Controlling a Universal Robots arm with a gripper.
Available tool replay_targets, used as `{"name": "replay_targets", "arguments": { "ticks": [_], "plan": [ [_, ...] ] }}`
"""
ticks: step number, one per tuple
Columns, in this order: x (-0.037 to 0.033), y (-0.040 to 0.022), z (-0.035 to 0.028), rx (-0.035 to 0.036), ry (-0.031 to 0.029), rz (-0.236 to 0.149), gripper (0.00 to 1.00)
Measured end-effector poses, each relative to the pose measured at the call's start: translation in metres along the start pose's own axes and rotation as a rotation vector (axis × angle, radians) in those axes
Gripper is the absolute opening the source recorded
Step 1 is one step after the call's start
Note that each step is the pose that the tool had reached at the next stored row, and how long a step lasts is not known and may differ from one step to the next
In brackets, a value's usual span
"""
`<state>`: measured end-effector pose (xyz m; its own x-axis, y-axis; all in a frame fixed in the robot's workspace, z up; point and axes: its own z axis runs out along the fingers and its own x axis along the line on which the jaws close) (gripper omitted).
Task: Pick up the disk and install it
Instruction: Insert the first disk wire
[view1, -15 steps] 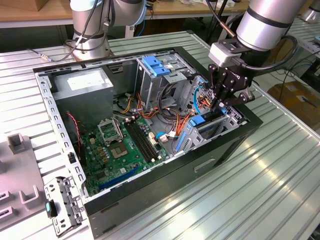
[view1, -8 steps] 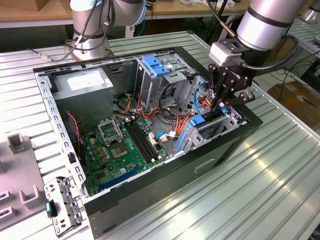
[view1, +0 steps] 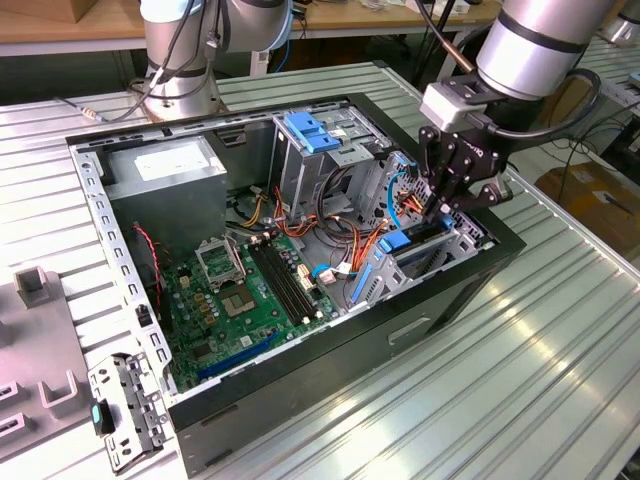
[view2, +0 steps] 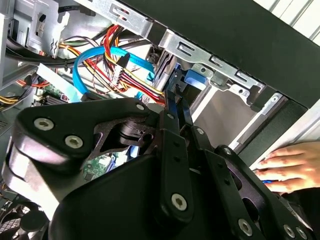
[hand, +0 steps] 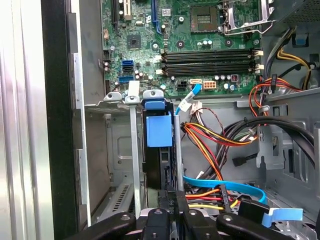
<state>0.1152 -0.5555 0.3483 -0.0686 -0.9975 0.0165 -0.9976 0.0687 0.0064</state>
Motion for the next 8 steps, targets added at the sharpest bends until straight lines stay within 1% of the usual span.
{"name": "replay_targets", "arguments": {
  "ticks": [5, 8],
  "plan": [
    [0.0, 0.0, 0.0029, 0.0, -0.0003, 0.001, 0.17],
    [0.0, -0.0001, 0.0066, -0.0001, -0.0013, 0.002, 0.17]
  ]
}}
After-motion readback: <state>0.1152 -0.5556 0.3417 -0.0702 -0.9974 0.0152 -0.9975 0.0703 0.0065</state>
